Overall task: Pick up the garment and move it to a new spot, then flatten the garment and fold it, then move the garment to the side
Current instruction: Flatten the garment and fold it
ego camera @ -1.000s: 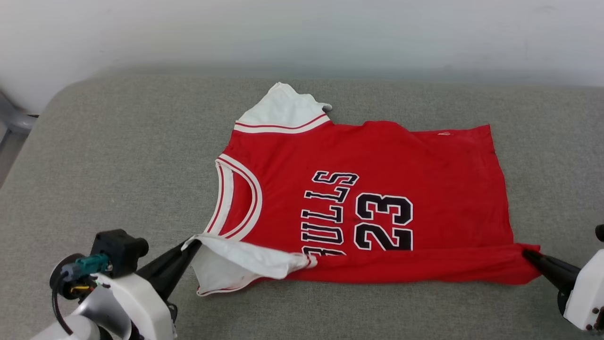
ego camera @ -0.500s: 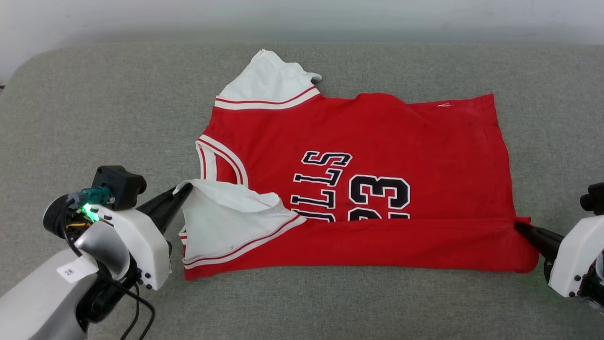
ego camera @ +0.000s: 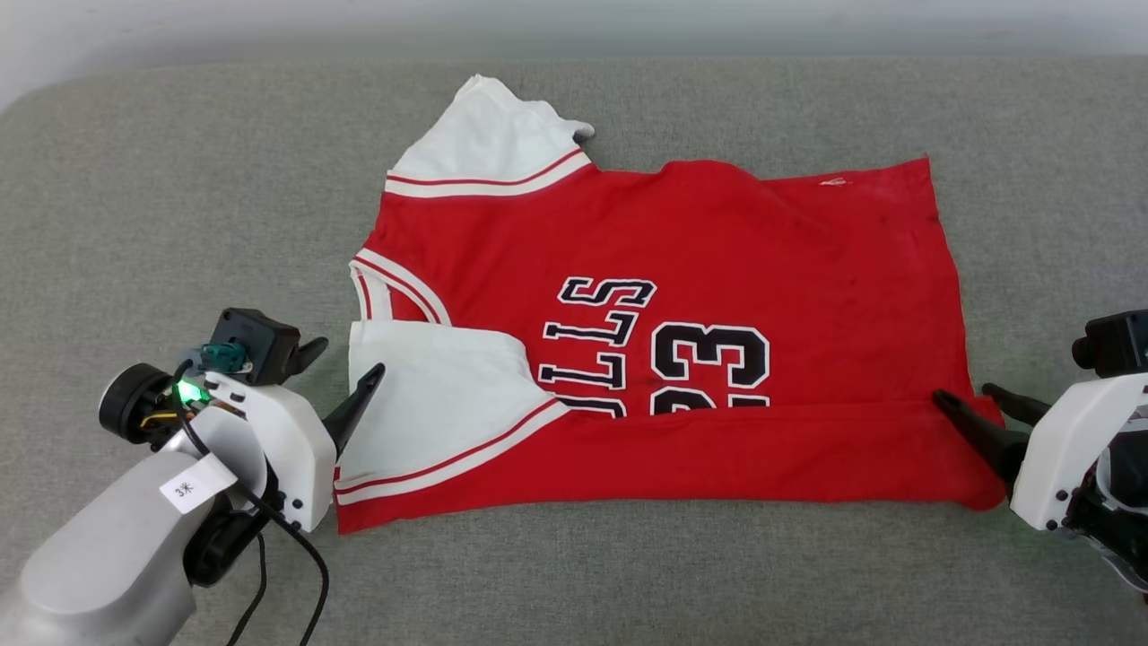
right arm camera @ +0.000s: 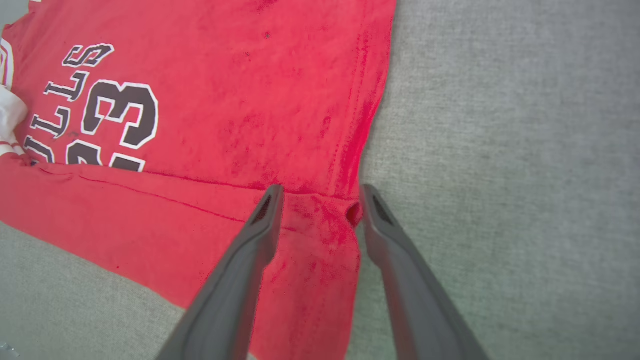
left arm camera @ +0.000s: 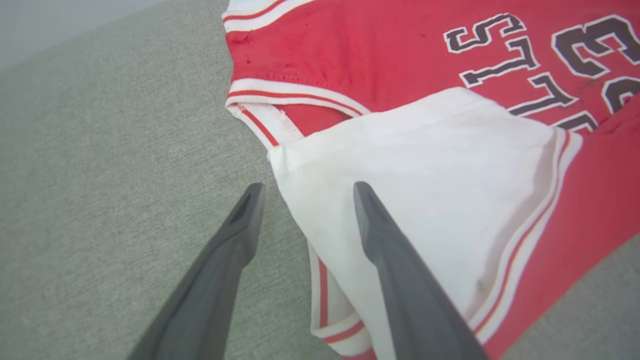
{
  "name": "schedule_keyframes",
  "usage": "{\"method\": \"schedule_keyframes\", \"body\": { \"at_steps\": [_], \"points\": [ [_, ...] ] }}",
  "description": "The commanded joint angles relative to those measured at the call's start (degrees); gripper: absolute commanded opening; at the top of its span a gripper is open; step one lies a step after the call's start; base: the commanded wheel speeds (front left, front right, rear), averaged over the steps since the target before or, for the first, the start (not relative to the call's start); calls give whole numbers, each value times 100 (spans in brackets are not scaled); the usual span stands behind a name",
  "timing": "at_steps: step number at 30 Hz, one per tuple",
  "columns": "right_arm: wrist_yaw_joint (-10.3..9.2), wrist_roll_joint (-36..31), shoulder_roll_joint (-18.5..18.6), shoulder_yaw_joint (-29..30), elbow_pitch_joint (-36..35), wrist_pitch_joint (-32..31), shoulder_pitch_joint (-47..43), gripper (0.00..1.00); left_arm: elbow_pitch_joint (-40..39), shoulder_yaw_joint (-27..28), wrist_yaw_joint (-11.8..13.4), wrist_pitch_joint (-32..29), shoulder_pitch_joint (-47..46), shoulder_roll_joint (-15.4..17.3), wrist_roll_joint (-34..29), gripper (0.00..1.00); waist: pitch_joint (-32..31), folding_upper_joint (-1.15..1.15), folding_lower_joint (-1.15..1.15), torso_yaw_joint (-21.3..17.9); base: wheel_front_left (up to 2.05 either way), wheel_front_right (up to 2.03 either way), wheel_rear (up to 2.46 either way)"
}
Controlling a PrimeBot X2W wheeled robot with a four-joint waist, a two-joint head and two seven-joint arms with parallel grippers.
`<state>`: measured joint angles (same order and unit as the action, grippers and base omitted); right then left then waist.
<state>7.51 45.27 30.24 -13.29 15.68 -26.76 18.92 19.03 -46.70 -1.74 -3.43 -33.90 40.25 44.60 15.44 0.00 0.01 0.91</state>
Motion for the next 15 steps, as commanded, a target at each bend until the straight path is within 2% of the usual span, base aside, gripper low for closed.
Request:
{"method": "schedule_keyframes", "body": {
  "at_steps": [1, 7, 10, 15],
  "points": [
    [-5, -41, -11, -10, 32, 42, 48, 100, 54, 32, 31, 52, -64, -7, 13, 100, -37, 0, -1, 11, 0, 0, 0],
    [-5, -313, 123, -179, -9, 381, -21, 100, 327, 222, 109, 457, 233, -281, 319, 100, -334, 0, -1, 83, 0, 0, 0],
    [-5, -551, 140, -206, -81, 464, -146, 100, 288, 380, 244, 633, 463, -335, 541, 100, -502, 0, -1, 123, 0, 0, 0],
    [-5, -971, -23, 71, -199, 292, -438, 100, -105, 586, 549, 745, 946, -388, 905, 100, -723, 0, -1, 193, 0, 0, 0]
  ]
}}
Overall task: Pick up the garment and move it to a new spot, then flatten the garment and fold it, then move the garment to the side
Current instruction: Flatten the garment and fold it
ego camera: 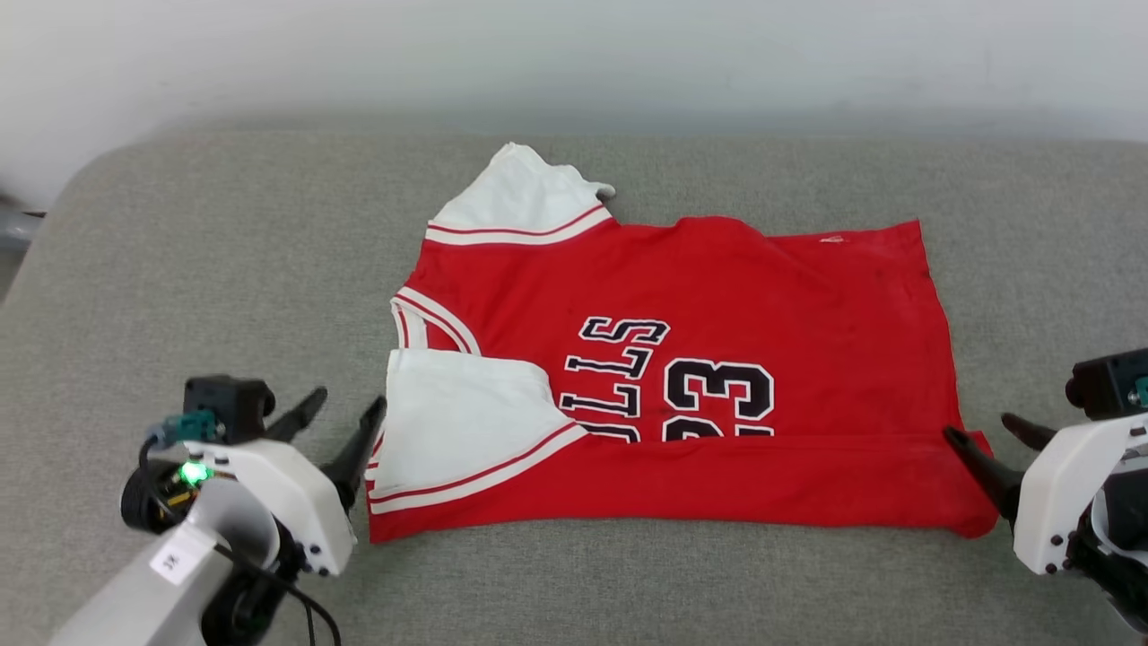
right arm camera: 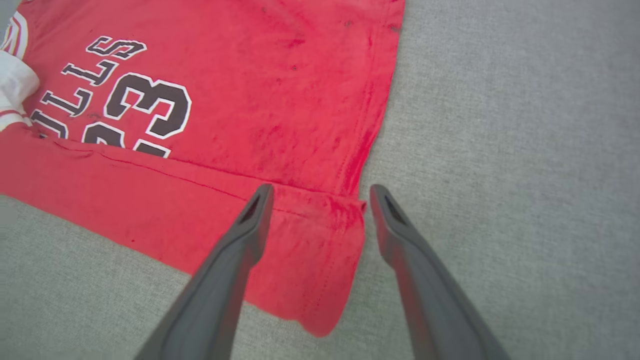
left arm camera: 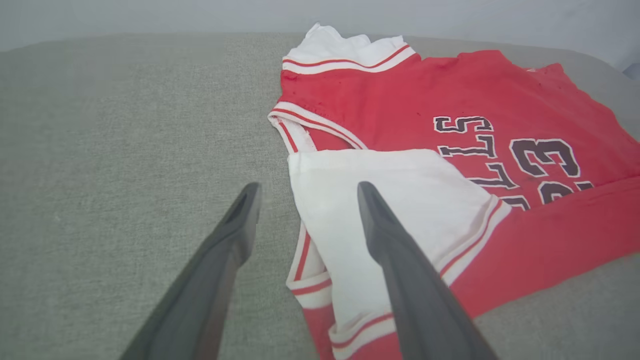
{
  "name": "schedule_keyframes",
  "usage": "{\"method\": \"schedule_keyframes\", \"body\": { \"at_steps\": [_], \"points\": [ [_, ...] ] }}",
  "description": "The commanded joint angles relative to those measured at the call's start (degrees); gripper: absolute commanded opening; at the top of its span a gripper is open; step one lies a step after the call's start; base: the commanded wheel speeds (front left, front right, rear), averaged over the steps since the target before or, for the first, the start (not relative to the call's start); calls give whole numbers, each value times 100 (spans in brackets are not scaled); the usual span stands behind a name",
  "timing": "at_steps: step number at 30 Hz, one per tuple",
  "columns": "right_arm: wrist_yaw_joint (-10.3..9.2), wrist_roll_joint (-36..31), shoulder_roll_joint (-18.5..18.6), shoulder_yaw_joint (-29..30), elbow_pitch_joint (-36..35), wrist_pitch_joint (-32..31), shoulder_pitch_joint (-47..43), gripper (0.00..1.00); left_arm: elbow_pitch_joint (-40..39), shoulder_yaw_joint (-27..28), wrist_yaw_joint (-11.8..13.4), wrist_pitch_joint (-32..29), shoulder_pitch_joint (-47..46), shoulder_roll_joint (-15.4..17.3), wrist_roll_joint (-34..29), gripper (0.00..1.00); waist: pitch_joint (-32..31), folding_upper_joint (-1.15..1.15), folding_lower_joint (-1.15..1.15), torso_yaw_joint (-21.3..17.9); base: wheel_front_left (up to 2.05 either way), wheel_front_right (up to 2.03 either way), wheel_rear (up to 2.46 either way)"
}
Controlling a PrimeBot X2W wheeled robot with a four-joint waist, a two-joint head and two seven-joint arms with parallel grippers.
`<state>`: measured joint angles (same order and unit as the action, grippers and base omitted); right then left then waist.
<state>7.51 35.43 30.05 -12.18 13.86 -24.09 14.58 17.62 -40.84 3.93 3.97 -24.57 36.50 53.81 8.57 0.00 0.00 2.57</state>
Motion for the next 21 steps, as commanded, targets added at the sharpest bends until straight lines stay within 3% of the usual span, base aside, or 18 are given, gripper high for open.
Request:
{"method": "schedule_keyframes", "body": {
  "at_steps": [1, 6, 12, 21],
  "points": [
    [-6, -82, -64, 80, -29, -57, -78, 100, -72, 12, 69, -18, 110, 21, 19, 100, -64, 0, 0, 37, 0, 0, 0],
    [-5, -580, -515, 721, -310, -709, -481, 100, -728, 136, 674, -129, 614, 90, 236, 100, -166, 0, 0, 61, 0, 0, 0],
    [-5, -1316, -1189, 1450, -1016, -1777, -906, 100, -1548, -14, 1232, -691, 1074, 326, 355, 100, -108, 0, 0, 48, 0, 0, 0],
    [-5, -1910, -1823, 1884, -1975, -2541, -1220, 100, -1993, -248, 1672, -1384, 1141, 549, 314, 100, 238, 0, 0, -14, 0, 0, 0]
  ]
}}
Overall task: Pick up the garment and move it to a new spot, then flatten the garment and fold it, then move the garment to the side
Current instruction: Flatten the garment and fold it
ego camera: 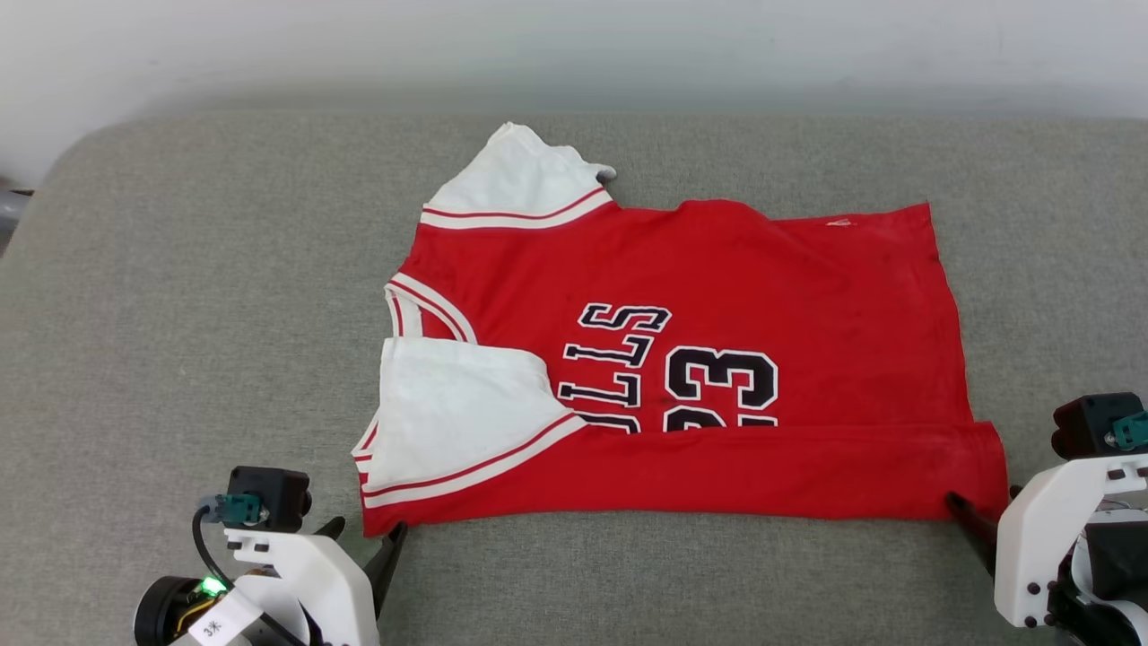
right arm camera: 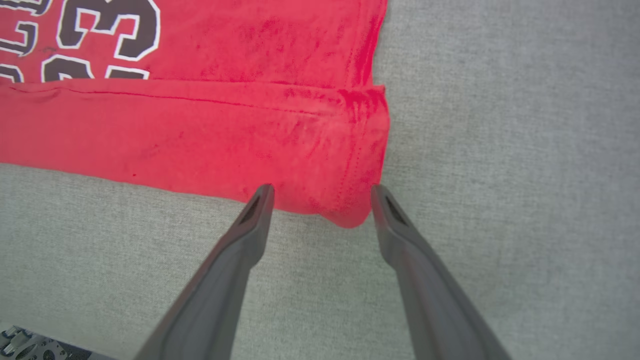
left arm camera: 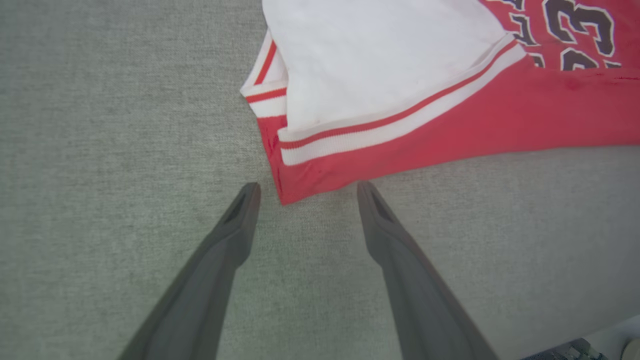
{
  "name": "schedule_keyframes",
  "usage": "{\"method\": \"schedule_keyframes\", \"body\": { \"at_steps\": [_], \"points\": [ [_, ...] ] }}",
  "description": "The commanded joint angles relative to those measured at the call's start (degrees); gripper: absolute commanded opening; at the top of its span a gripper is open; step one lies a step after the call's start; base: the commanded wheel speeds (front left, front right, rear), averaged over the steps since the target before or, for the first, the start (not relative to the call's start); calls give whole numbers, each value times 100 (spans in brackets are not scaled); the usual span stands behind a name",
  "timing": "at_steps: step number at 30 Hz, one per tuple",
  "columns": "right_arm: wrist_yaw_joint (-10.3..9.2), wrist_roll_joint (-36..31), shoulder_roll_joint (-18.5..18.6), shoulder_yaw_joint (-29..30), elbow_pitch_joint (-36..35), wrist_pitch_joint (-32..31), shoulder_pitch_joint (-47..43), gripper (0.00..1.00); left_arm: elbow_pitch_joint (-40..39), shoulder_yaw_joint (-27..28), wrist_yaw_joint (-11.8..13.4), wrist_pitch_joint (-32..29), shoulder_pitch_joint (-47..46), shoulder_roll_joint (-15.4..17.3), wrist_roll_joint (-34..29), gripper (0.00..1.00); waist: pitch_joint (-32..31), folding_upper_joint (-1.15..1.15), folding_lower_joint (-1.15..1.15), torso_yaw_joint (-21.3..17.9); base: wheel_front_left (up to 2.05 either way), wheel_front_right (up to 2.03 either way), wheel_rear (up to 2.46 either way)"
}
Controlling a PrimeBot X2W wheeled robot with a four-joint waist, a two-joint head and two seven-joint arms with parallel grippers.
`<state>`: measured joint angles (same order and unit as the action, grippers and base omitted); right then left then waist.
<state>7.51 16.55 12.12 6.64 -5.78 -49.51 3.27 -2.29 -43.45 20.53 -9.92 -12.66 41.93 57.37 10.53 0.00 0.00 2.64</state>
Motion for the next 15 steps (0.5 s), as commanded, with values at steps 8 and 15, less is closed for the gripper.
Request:
{"method": "schedule_keyframes", "body": {
  "at_steps": [8, 15],
  "points": [
    [-5, -76, -103, 63, -296, -88, -92, 100, 320, 124, 45, 123, -250, -134, -30, 100, 354, 0, 0, -134, 0, 0, 0],
    [-5, 118, -213, 19, -315, -80, -27, 100, 836, 27, -101, -118, -293, -183, 103, 100, 500, 0, 0, -215, 0, 0, 0]
  ]
}}
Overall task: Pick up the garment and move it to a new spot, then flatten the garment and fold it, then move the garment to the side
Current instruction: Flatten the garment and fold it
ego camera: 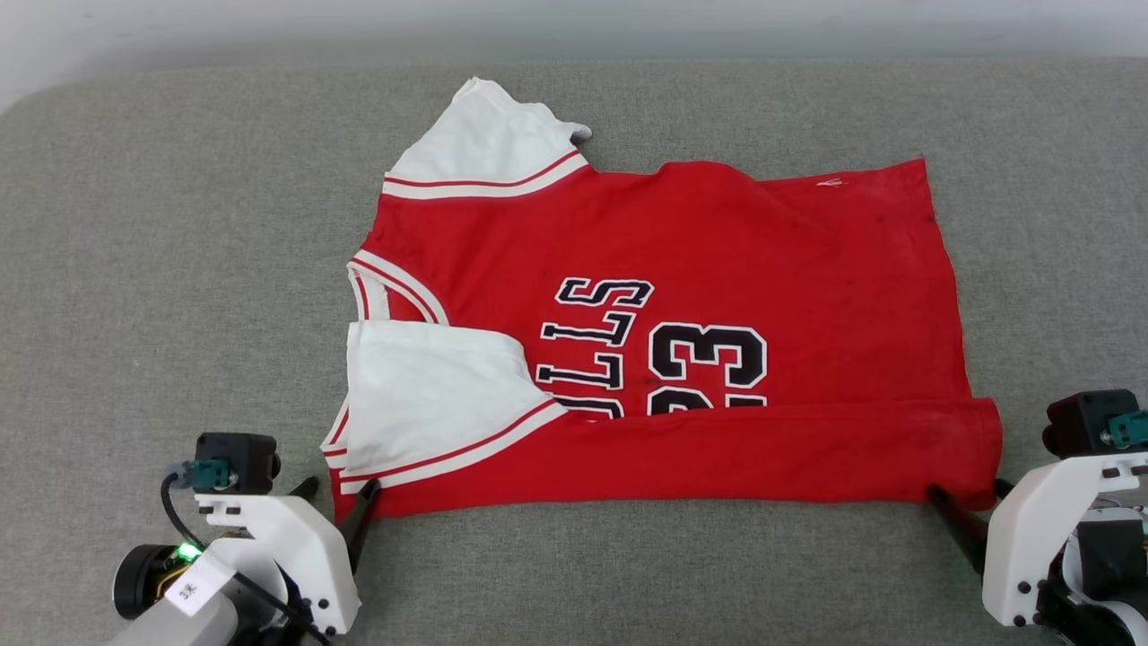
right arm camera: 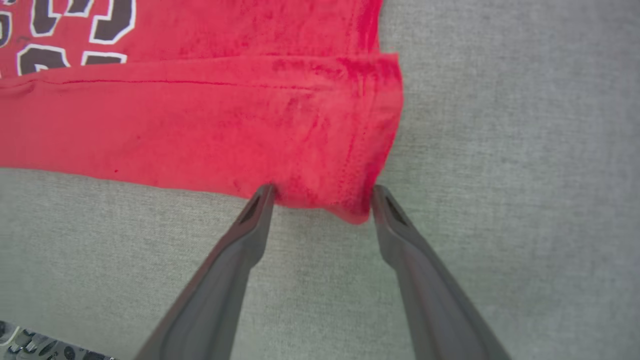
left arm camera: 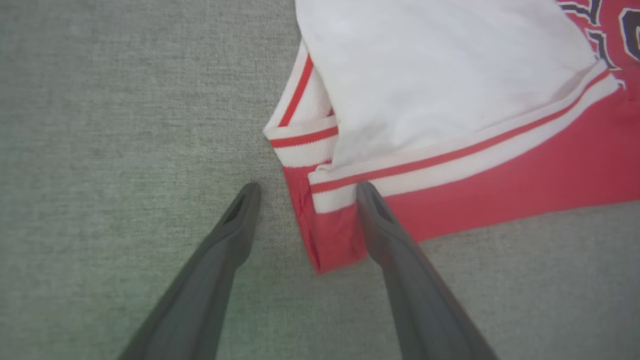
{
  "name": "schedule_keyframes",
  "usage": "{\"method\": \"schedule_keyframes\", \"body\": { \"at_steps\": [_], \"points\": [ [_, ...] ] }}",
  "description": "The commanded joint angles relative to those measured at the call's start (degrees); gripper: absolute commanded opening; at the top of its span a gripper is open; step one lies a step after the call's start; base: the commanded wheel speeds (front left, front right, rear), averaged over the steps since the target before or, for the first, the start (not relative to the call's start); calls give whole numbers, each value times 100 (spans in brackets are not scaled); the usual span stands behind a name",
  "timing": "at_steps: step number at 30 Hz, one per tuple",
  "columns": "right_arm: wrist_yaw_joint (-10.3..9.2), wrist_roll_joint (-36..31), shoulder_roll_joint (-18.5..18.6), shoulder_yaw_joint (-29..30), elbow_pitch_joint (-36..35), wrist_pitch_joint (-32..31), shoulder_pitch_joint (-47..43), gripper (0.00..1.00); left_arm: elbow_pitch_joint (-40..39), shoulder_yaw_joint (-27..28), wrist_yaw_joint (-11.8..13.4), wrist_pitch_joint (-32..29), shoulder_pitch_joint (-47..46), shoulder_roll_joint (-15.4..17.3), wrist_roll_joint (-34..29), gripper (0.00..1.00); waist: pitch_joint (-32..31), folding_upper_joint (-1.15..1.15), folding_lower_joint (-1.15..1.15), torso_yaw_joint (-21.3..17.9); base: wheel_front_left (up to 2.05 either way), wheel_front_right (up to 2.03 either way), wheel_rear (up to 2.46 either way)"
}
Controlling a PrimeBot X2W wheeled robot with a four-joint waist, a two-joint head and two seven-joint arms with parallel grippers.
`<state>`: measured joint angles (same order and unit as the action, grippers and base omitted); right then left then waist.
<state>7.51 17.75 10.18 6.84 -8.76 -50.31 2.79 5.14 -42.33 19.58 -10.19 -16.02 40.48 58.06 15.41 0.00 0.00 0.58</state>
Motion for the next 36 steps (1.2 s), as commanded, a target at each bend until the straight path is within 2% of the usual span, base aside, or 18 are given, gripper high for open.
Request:
{"method": "schedule_keyframes", "body": {
  "at_steps": [1, 2, 3, 4, 6, 12, 18, 28, 35, 36],
  "points": [
    [-5, 11, -6, 3, -29, 0, 29, 100, 138, -156, -55, -204, 79, -64, 74, 100, 25, 0, 0, -13, 0, 0, 0],
    [-5, -38, 33, 8, -31, 4, 34, 100, 190, -227, -93, -318, 114, -91, 116, 100, 34, 0, 0, -15, 0, 0, 0],
    [-5, -86, 72, 11, -26, 14, 34, 100, 238, -302, -141, -428, 144, -111, 146, 87, 39, 0, 0, -16, 0, 0, 0],
    [-5, -125, 96, 21, -18, 31, 41, 100, 271, -369, -168, -529, 171, -139, 186, 53, 42, 0, 0, -13, 0, 0, 0],
    [-5, -156, 119, 41, 6, 48, 59, 100, 311, -466, -252, -648, 222, -219, 247, 0, 28, 0, 0, 12, 0, 0, 0],
    [-5, -283, 230, 54, 61, 111, 60, 100, 232, -394, -254, -363, 193, -250, 133, 0, -154, 0, 0, 136, 0, 0, 0],
    [-5, -227, 230, 109, 268, -9, 80, 100, -308, -88, -35, 138, 210, -183, 51, 0, -298, 0, 0, 269, 0, 0, 0],
    [-5, -518, 174, 283, 870, -35, 373, 100, -1194, -144, 251, 78, 114, 56, -252, 0, -192, 0, 0, 415, 0, 0, 0],
    [-4, -517, 59, 156, 1352, -127, 447, 100, -1385, -205, 341, -22, 44, 103, -354, 0, -20, 0, 0, 508, 0, 0, 0],
    [-4, -516, 70, 82, 1493, -157, 428, 46, -1386, -217, 342, -45, 36, 98, -342, 0, 9, 0, 0, 528, 0, 0, 0]
  ]
}}
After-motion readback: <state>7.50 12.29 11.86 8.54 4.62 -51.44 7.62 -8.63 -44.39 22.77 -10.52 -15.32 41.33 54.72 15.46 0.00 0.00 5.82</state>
